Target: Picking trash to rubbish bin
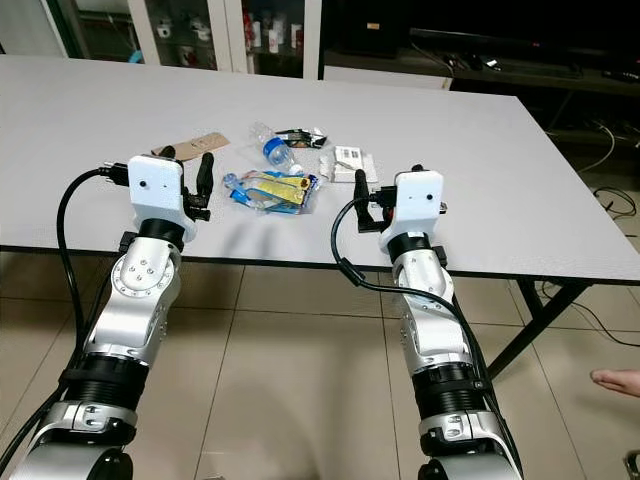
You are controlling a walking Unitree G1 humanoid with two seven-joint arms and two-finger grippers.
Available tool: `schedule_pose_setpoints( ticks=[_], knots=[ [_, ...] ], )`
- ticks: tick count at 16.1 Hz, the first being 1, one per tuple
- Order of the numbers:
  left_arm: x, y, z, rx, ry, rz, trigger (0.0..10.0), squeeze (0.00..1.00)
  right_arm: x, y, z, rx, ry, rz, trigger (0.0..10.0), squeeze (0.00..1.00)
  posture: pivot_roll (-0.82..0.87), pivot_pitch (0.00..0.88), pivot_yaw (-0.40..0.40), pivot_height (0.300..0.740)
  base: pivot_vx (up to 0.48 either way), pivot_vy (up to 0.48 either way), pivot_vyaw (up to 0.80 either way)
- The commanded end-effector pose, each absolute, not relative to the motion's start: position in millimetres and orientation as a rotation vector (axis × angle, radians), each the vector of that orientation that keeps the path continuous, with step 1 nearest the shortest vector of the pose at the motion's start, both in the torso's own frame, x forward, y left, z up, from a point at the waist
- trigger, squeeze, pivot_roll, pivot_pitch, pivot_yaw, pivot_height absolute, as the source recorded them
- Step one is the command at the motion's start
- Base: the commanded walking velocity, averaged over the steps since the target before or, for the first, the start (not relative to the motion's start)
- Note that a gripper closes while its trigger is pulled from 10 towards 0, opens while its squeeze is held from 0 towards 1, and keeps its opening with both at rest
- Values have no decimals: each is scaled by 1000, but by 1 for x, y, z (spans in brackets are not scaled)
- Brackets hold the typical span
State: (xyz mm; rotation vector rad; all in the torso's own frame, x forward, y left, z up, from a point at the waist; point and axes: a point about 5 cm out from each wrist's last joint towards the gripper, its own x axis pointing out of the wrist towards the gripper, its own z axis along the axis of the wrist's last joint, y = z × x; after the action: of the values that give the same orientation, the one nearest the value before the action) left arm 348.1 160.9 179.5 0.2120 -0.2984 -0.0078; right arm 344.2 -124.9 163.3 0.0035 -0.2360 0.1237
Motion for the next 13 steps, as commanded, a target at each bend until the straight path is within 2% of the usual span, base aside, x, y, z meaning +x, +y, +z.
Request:
schedule_pose_setpoints(
  ticks=[1,13],
  knots=[
    [350,160,181,219,-296,-31,10000,1000,345,-126,165,11,-233,122,10000,0,-6,23,-63,740,0,0,0],
    [357,182,180,279,-250,-40,10000,1000,344,-125,162,17,-222,126,10000,0,-6,18,-58,740,0,0,0]
  ],
)
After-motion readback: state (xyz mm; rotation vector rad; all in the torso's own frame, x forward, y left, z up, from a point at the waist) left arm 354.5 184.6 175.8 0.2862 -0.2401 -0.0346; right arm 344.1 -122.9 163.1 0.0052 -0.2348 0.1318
